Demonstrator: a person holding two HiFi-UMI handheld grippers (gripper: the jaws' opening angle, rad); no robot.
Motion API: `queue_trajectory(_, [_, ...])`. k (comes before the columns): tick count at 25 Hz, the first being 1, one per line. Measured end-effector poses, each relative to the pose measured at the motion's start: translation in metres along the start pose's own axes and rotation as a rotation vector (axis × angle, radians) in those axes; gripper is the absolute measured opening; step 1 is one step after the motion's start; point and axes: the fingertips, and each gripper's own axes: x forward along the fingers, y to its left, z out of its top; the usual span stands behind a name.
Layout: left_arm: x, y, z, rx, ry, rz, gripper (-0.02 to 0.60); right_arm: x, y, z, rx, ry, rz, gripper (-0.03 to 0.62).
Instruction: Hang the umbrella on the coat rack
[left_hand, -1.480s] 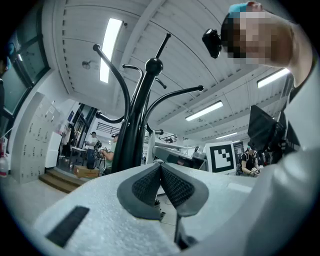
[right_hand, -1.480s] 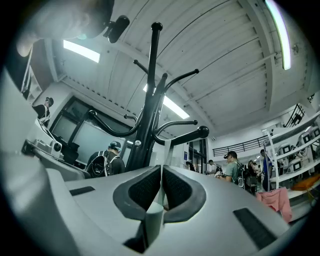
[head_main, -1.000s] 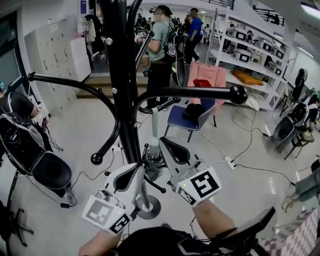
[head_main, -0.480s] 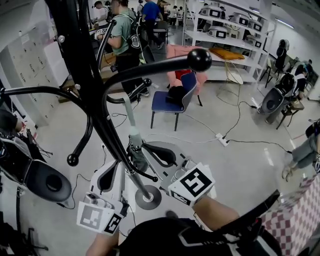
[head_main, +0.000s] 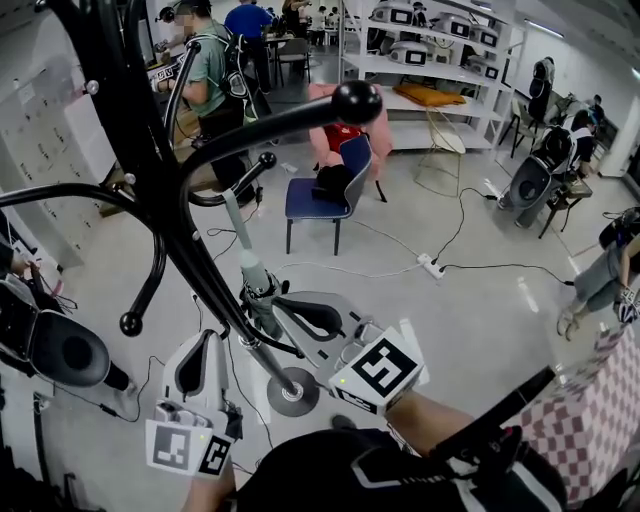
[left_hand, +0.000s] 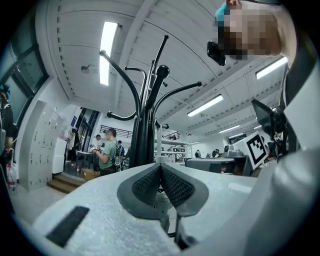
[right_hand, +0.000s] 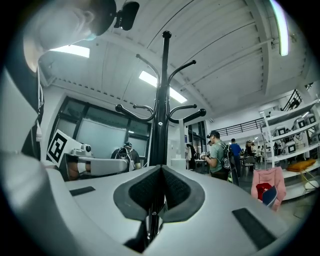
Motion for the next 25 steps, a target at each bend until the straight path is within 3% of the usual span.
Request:
queue_trajectory(15, [-0.0036,0.0015,-0.0067,-0.057,0.014,0.003,0.011,0.0018,-0.0028,-0.0050,0.011,0.007,-0.025,0.009])
queue_trajectory(25, [-0.0017,0.0003,-0.0032,-0.041,0.013,-0.001,0.011,0.0036,-0.0036,-0.0033,0.013,0.005,-0.025,0.009])
